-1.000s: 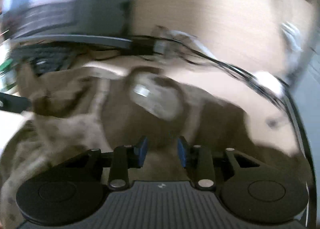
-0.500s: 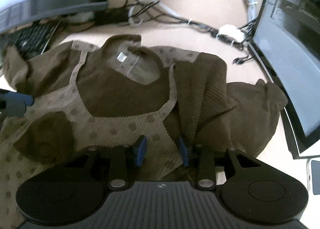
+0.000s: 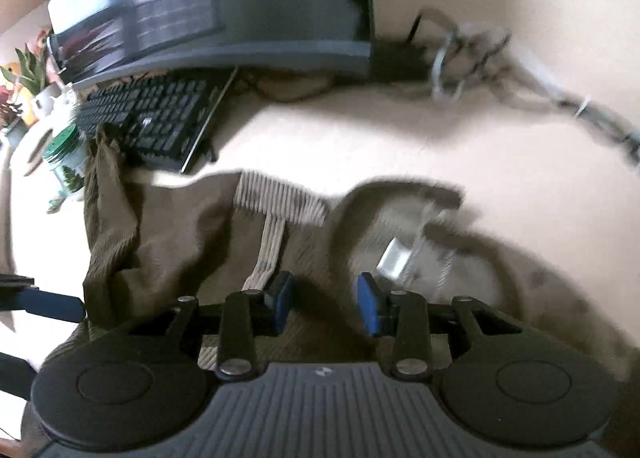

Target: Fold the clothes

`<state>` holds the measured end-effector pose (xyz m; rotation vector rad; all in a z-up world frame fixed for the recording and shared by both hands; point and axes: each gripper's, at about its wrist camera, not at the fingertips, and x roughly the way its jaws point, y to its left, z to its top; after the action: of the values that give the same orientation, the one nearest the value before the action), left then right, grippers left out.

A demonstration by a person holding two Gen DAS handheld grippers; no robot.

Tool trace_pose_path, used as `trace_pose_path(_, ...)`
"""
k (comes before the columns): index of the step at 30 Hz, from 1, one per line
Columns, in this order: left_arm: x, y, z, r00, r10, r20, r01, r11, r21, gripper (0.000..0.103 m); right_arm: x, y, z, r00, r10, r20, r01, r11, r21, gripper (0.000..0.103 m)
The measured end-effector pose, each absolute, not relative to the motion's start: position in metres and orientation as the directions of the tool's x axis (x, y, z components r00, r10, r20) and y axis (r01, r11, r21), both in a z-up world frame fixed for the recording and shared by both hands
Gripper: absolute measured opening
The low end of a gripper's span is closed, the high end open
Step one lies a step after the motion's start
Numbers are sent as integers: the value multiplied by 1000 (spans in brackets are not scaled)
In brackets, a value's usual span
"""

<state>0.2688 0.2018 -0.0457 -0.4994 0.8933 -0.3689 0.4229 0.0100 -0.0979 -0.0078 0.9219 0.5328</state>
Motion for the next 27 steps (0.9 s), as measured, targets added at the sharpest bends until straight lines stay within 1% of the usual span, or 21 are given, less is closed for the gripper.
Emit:
trace_pose_path(1,266,204,-45,585,-492,-644,82,826,-557,101,422,13,-95,469,460,-754,-468,854,230,23)
trace_pose_path(2,263,206,-45,594,-485,-641,70,826,-560,101,421,17,-92,452,484,-749,-494,835,242,12)
trace_pose_path(3,261,209,-45,603,-479,-638,58,824,-563,101,420,21,-88,443,504,-742,-522,817,244,7)
trace_pose_path(4,260,212,-45,610,-475,-635,52,823,-566,101,418,28,-79,465,504,-728,-553,808,206,4)
trace_pose_path(6,258,215,-42,619,-468,-630,55,827,-560,101,420,46,-57,571,465,-677,-584,809,63,4)
trace_pose_path(7,259,215,-40,622,-464,-630,60,831,-552,101,428,53,-52,613,446,-652,-579,815,14,4)
trace_pose_path(8,260,215,-37,625,-460,-631,67,837,-543,101,436,60,-53,638,418,-647,-569,822,-31,4)
trace_pose_path(10,262,214,-32,627,-458,-630,85,844,-530,102,452,75,-57,679,364,-638,-550,828,-113,5)
trace_pose_path(12,265,211,-28,622,-471,-625,115,845,-523,102,457,84,-68,675,336,-656,-550,822,-145,7)
trace_pose_path(13,267,209,-27,615,-482,-624,133,844,-520,102,451,81,-66,684,337,-647,-540,830,-138,10)
trace_pose_path(14,269,207,-27,607,-492,-624,152,843,-517,102,440,75,-60,695,346,-631,-527,841,-119,14)
trace_pose_path(15,273,205,-27,598,-505,-622,171,839,-517,102,428,67,-53,708,352,-612,-513,852,-102,23)
trace_pose_path(16,276,204,-28,589,-518,-620,189,835,-517,102,413,55,-43,727,350,-590,-492,865,-94,28)
trace_pose_path(17,282,202,-29,581,-535,-614,209,827,-522,102,397,40,-33,752,331,-571,-459,883,-93,35)
trace_pose_path(18,287,199,-30,572,-552,-607,229,818,-528,102,381,22,-26,772,296,-562,-415,905,-95,39)
trace_pose_path(20,299,192,-32,556,-591,-585,269,793,-546,103,358,-12,-23,781,213,-587,-333,937,-104,39)
trace_pose_path(22,313,183,-37,537,-625,-566,311,771,-556,103,338,-42,-33,764,101,-637,-241,961,-137,39)
trace_pose_path(24,329,173,-47,518,-642,-566,335,761,-556,103,325,-69,-51,719,12,-695,-150,979,-139,38)
trace_pose_path(26,342,165,-58,511,-627,-588,323,774,-545,103,321,-85,-68,683,-13,-731,-102,988,-113,38)
trace_pose_path(27,347,163,-62,516,-609,-603,306,788,-534,103,328,-87,-72,689,-28,-725,-94,987,-127,37)
